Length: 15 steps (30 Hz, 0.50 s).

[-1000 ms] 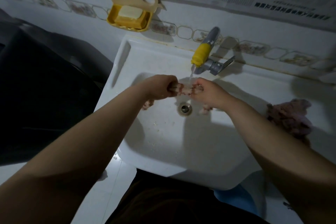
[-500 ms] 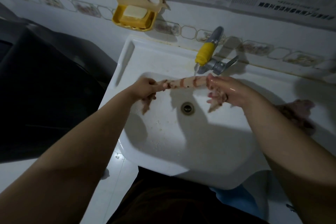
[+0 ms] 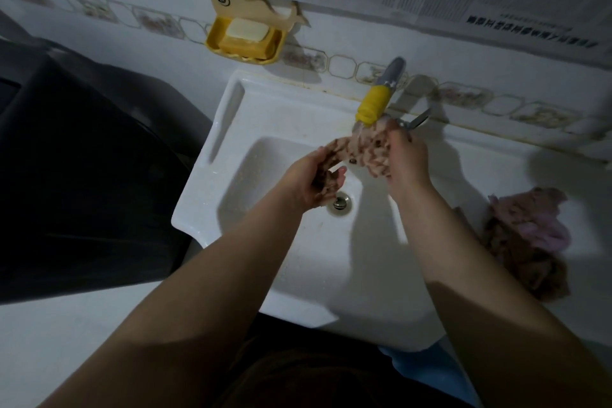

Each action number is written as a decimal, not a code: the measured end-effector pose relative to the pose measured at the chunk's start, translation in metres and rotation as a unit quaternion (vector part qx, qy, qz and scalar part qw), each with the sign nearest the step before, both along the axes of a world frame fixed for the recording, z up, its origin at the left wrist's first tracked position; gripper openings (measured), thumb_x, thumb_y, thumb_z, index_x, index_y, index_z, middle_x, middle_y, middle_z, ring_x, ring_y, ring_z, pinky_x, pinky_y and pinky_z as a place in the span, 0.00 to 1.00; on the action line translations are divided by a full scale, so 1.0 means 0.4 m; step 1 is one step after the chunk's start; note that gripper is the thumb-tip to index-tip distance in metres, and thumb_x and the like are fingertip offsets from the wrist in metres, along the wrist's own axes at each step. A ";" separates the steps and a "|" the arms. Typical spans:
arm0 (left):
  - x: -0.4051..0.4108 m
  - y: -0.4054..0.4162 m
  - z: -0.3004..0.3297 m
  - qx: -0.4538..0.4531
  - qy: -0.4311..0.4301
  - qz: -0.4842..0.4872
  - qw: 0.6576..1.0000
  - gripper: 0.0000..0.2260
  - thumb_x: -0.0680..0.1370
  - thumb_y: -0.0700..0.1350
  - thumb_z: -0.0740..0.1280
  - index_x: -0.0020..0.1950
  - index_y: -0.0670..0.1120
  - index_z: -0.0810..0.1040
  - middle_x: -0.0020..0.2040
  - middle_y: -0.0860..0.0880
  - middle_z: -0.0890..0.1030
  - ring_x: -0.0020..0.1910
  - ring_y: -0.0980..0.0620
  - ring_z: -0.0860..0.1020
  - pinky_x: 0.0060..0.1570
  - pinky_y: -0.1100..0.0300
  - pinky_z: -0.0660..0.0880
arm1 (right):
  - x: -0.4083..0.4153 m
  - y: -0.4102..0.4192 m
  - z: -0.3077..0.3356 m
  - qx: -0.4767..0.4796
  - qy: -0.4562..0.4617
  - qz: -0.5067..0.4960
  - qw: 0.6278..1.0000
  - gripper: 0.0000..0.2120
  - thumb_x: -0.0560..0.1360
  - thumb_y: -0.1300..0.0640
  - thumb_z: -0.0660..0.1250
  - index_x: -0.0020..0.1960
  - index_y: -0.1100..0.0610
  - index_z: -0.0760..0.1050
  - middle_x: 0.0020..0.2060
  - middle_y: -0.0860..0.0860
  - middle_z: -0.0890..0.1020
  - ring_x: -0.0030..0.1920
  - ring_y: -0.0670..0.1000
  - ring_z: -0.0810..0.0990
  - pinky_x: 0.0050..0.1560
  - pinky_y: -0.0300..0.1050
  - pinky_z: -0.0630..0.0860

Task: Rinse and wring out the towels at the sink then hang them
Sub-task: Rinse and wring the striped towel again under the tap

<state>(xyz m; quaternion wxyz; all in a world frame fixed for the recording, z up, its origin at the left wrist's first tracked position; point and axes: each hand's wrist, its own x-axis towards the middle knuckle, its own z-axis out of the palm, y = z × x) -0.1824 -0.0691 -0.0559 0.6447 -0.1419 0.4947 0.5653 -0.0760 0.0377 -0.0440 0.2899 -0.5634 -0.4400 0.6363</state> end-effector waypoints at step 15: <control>0.079 0.072 0.060 0.006 0.250 -0.059 0.966 0.17 0.83 0.54 0.52 0.38 0.47 0.69 0.30 0.48 0.72 0.22 0.54 0.72 0.22 0.62 0.68 | -0.097 -0.092 0.047 0.116 -0.033 0.173 0.978 0.14 0.80 0.49 0.58 0.40 0.49 0.79 0.42 0.48 0.81 0.49 0.51 0.80 0.52 0.44 0.73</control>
